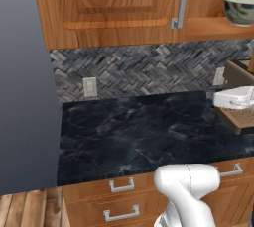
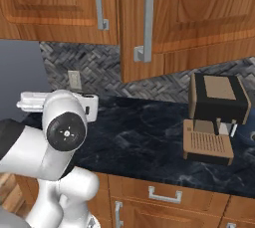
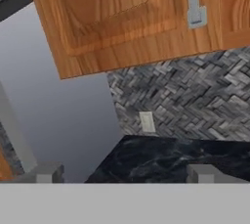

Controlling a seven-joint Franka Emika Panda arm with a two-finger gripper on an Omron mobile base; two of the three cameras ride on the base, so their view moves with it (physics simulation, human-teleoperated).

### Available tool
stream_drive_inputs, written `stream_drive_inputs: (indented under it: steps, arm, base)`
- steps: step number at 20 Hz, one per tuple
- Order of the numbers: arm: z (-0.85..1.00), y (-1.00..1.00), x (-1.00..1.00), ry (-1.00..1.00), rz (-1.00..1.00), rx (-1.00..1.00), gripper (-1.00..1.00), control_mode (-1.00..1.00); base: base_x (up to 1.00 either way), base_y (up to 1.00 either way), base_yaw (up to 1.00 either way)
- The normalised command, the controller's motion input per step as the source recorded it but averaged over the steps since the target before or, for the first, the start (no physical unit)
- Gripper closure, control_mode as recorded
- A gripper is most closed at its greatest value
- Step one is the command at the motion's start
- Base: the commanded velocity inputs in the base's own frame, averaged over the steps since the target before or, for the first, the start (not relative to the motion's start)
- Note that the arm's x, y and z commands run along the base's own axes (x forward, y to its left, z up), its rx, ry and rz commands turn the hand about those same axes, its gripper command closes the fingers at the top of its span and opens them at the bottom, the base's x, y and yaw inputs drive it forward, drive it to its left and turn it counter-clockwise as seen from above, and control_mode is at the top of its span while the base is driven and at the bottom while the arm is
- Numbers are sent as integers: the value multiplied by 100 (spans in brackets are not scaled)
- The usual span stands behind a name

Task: Move the bowls from the cabinet to the plates on the dining table.

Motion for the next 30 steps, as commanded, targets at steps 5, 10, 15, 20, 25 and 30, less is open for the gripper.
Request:
stream_drive_inputs:
  steps: [5, 10, 15, 20, 25, 30]
  arm:
    - [-16, 21, 31, 16, -19, -14, -100, -100]
    - [-7, 11, 28, 11, -15, -24, -100, -100]
    - [0, 1, 31, 6, -14, -30, -100, -100]
    - [0, 0, 35, 3, -15, -34, -100, -100]
    - [0, 0, 37, 1, -18, -40, -100, -100]
    - [0, -5, 36, 0, -19, -36, -100, -100]
  base:
    - [0, 0, 0]
    - [0, 0, 0]
    - [0, 0, 0]
    - [0, 0, 0]
    - [0, 0, 0]
    - [0, 0, 0]
